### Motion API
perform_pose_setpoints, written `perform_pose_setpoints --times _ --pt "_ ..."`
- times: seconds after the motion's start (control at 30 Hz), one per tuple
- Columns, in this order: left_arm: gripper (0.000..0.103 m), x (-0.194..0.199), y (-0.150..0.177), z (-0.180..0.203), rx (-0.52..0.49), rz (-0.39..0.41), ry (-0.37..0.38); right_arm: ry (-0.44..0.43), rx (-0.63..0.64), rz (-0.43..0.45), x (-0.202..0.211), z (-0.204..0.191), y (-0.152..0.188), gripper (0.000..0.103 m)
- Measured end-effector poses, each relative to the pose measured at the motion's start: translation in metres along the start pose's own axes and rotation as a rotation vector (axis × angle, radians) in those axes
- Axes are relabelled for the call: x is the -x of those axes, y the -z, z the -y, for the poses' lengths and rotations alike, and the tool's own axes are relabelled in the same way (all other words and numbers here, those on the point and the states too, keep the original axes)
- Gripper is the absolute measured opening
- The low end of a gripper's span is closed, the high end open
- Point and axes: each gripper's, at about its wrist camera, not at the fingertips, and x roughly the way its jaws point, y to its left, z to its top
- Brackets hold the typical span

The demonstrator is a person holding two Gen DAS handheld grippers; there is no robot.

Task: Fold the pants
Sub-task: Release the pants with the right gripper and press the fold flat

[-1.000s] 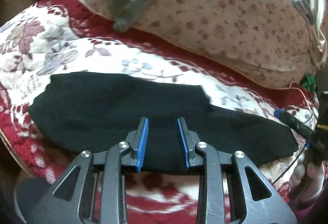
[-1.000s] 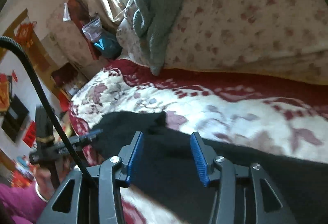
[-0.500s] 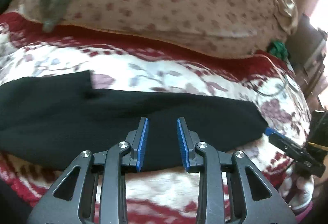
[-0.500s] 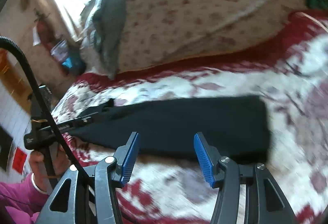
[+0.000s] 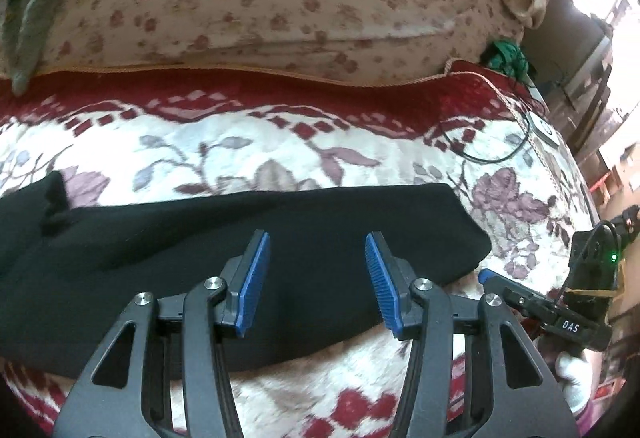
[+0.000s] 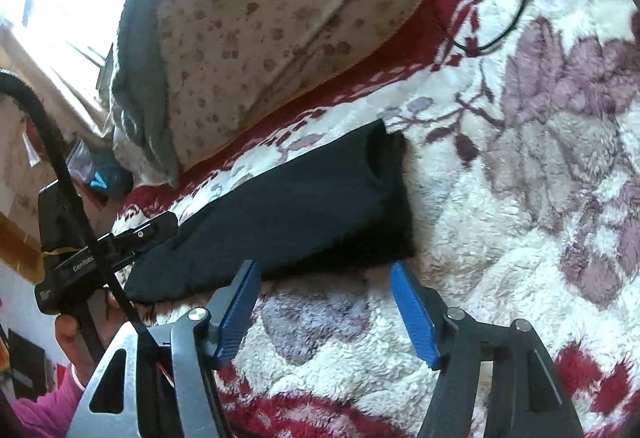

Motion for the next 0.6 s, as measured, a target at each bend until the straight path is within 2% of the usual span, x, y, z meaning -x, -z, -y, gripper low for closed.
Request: perform_pose_setpoints --times 0.1,0.2,0.4,0.47,0.5,0.6 --pt "0.049 -0.015 -0.007 0.008 -0.032 -0.026 0.005 -0.008 -0.039 0.006 -0.006 0.009 -0.007 0.066" --pt "0.049 -0.025 -0.015 0.014 -0.055 -0.038 -0.004 0.021 -0.055 -0.001 -0.014 0.016 -0.013 0.066" --pt "0.049 -0.034 -0.028 0.023 -0.1 -0.022 0.006 0.002 -0.103 0.031 -0.005 0.027 -0.015 0.067" --pt "0.049 -0.04 -0.033 0.026 -0.133 -0.027 0.011 -0.041 -0.132 0.027 -0.006 0.029 -0.015 0.067" --pt "0.049 -0.042 -0.034 0.027 -0.145 -0.031 0.021 -0.075 -0.159 0.021 -0.008 0.032 -0.015 0.071" --pt "0.05 -0.053 -0.039 0.029 -0.188 -0.066 0.065 -0.103 -0.173 0.017 -0.013 0.034 -0.016 0.074"
